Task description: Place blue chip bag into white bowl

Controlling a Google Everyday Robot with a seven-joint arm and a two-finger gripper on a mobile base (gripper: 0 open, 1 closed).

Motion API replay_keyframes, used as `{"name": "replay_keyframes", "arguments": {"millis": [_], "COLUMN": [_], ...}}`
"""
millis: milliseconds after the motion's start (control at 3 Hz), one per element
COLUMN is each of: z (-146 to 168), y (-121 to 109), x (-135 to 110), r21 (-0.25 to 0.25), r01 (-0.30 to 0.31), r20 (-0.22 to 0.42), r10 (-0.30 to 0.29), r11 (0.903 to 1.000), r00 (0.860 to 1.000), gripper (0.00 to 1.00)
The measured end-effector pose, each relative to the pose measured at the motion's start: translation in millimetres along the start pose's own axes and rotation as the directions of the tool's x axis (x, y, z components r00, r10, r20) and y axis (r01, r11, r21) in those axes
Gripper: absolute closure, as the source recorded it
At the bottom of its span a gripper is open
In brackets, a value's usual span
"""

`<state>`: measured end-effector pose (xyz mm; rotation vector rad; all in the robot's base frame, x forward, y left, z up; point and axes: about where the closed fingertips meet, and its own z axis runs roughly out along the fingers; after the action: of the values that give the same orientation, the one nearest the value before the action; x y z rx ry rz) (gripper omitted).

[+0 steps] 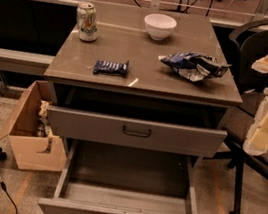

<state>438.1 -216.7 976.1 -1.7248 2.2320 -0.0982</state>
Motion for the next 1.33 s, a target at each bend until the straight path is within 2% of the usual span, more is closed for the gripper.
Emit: {"name": "replay_keyframes", "arguments": {"millis": [333, 667, 1000, 1333], "z": [0, -1, -1, 14], "y": [0, -12, -35, -67], "x": [0, 3, 26, 43], "r21": [0.0, 0.064, 0.165, 0.228], "r01": [0.0, -0.056, -0.195, -0.358], "r20": [0.0, 0.047, 0.165, 0.361], "r10": [0.0, 0.053, 0.168, 0.263], "r11": [1.0, 0.9964, 0.9667, 0.9057], "r00": [1.0, 0.997, 0.972, 0.895], "gripper": [0.0, 0.0, 0.0, 0.0]}}
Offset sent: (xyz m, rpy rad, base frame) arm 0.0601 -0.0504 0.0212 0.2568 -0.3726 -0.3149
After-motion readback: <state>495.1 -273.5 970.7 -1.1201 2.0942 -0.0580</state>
